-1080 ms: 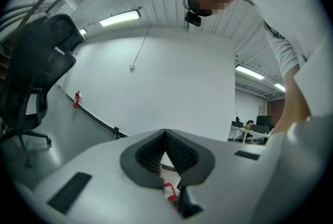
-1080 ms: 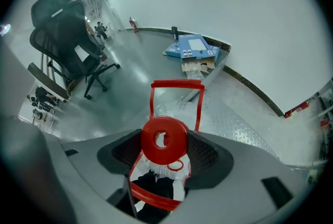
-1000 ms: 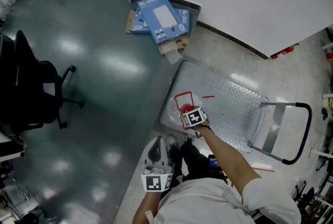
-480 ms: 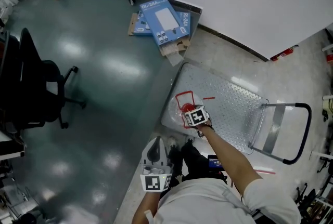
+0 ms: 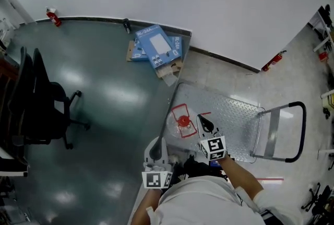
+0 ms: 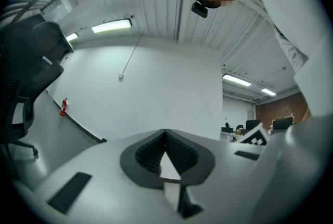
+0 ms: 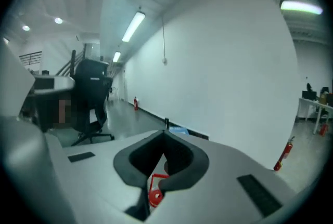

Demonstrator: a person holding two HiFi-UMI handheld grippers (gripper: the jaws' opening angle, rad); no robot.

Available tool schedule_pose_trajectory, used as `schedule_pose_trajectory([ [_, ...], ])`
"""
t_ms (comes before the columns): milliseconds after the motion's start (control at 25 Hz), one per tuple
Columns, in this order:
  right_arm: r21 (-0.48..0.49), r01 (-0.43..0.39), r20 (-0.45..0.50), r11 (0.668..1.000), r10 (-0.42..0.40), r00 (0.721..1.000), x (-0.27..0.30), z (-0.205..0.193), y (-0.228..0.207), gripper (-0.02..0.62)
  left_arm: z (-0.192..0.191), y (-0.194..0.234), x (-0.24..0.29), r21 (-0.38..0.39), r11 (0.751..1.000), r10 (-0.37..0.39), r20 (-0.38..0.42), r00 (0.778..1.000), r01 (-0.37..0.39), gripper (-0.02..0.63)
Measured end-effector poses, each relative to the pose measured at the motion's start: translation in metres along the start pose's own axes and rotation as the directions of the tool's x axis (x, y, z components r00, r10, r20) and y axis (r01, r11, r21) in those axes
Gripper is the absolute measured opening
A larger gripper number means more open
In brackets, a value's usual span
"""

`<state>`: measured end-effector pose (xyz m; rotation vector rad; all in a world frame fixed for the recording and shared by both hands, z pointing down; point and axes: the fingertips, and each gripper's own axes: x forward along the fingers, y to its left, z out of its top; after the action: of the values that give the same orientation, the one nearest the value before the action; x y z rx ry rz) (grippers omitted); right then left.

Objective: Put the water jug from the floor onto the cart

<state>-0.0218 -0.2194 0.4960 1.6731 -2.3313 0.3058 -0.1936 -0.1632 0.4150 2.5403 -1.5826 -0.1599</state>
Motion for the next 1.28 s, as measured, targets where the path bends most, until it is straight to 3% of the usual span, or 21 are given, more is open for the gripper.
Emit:
schedule_pose_trajectory([
  [160, 0.009, 0.015, 0.22, 1.0, -0.016, 0.975, -0.068, 0.063, 0.011, 0.012, 0.017, -0.011, -0.006, 0.021, 1.0, -0.015, 0.037, 0.999, 0.014, 0.003],
  [240, 0.041, 0.007, 0.277, 0.999, -0.018, 0.961, -0.088, 0.068, 0.013, 0.012, 0.015, -0.017, -0.004, 0.021, 0.999, -0.029, 0.036, 0.999, 0.028, 0.004],
  [480, 0.059, -0.006, 0.172, 0.998, -0.004, 0.985, -0.109, 0.01, 0.024, 0.012, -0.005, -0.036, -0.008, -0.002, 0.999, -0.052, -0.023, 0.998, 0.052, 0.003],
  [640, 0.051, 0.002, 0.199, 0.999, -0.012, 0.98, -0.109, 0.017, 0.02, 0.011, 0.002, -0.037, 0.0, 0.014, 0.998, -0.06, 0.011, 0.998, 0.06, 0.003],
  [1280, 0.057, -0.024, 0.204, 0.998, 0.012, 0.979, -0.109, 0.018, 0.024, 0.011, 0.001, -0.043, -0.006, 0.013, 0.998, -0.055, 0.006, 0.998, 0.055, 0.003],
])
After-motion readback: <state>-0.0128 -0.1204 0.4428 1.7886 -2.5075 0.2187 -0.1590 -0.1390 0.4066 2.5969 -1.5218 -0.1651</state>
